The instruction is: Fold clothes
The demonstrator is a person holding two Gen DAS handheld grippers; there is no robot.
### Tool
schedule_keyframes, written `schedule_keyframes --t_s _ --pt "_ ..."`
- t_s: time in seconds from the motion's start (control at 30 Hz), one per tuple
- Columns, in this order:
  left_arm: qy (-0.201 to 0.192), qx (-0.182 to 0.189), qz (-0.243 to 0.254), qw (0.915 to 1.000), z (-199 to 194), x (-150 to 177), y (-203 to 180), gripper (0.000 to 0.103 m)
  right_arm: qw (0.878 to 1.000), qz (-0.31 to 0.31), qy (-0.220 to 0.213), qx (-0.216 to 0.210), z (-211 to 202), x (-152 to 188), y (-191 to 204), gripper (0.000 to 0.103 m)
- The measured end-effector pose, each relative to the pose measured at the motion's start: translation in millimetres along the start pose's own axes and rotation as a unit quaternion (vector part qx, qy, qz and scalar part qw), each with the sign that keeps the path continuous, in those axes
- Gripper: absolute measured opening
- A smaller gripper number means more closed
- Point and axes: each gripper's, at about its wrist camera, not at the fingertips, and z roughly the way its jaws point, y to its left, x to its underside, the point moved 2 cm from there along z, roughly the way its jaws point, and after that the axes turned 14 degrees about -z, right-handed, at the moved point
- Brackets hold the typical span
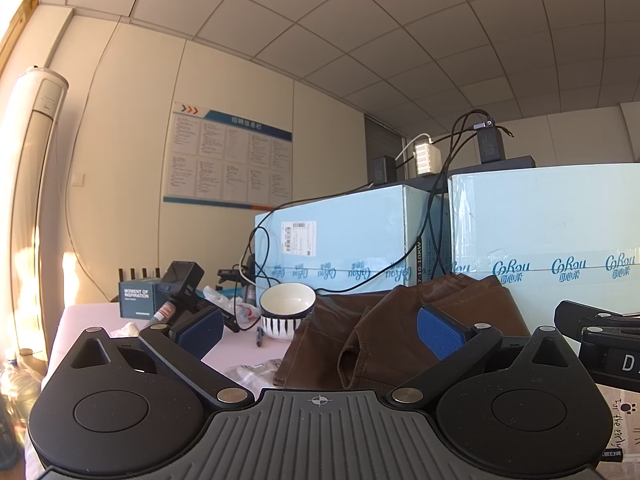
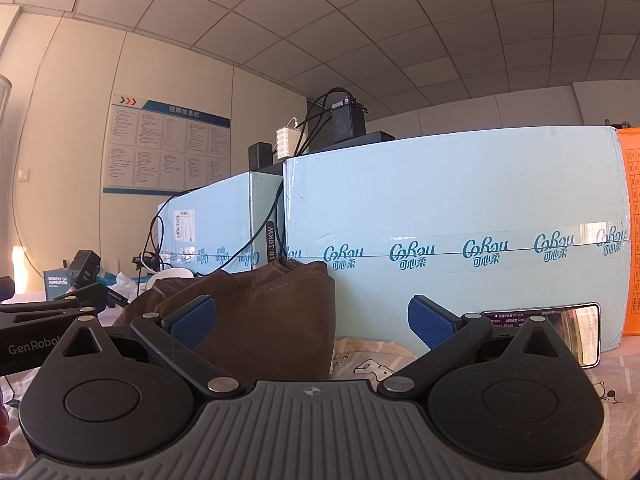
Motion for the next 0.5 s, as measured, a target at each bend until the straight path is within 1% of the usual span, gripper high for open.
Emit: schedule_keyframes --t_s 0.5 --pt "0.000 0.000 0.000 1.0000 -0.2 -0.4 0.1 0.103 1.000 0.000 0.000 0.000 -1.5 0.0 -1.1 0.103"
